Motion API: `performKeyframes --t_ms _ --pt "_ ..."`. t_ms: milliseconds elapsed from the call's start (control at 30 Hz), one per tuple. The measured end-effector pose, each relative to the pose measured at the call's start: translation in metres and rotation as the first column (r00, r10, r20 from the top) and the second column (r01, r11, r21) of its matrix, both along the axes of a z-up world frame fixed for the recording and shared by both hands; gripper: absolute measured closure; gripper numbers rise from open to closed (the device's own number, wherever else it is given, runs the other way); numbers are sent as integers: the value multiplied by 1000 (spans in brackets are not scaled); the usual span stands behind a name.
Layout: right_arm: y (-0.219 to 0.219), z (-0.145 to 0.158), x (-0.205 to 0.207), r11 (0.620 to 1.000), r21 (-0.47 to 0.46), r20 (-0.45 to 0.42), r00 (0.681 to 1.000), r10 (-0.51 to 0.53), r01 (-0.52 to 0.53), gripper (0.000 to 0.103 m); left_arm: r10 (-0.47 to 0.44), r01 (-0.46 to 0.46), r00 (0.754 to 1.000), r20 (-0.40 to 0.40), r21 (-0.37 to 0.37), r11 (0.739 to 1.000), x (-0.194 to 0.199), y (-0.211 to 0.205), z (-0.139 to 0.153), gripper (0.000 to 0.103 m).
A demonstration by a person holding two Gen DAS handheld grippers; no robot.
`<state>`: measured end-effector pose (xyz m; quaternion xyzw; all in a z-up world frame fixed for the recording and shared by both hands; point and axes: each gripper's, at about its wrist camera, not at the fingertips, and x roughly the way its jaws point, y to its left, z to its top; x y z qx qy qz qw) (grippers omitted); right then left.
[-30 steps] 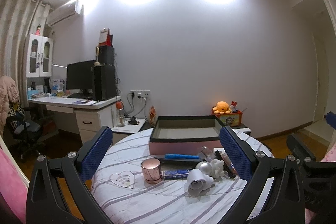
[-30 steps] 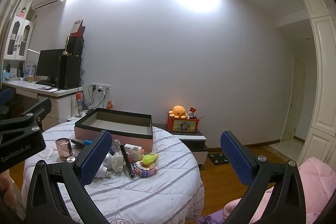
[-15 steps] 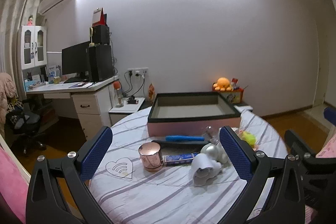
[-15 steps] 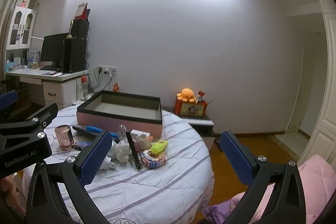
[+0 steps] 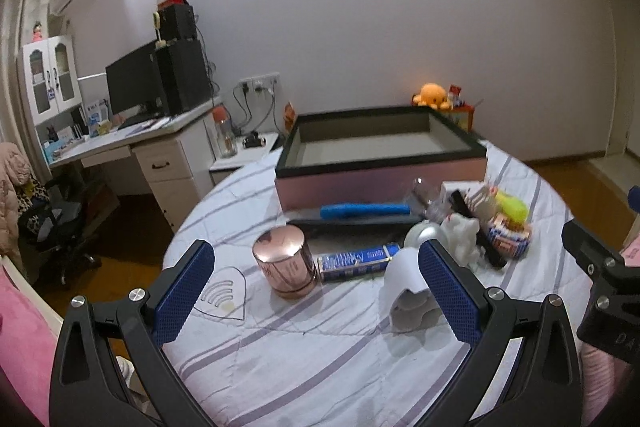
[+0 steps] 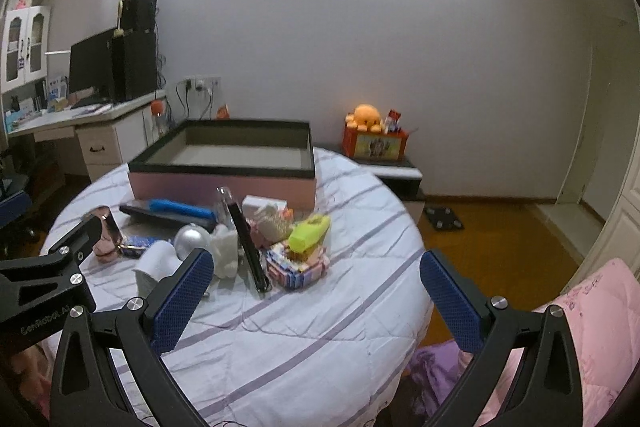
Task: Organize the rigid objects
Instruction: 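Reach the left gripper to the rose-gold tin while the right gripper reaches the yellow highlighter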
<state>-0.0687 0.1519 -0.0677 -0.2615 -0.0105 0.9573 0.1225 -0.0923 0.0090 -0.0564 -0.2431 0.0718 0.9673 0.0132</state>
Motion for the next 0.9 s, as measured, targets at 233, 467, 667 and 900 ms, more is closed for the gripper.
performKeyframes --t_ms 233,467,667,900 --pt "0 -10 -12 1000 -11 57 998 6 -6 0 -20 20 998 67 6 1000 -11 2 -13 0" --pt "0 -12 -15 1000 -19 65 998 2 -1 0 -21 21 995 96 1 1000 -15 3 -18 0" --pt "9 -16 -20 997 -78 92 996 14 -7 0 -21 19 992 124 14 1000 -20 2 -19 0" --pt "19 -10 -28 998 -62 81 997 13 -8 0 6 -14 984 177 41 999 -35 -8 -20 0"
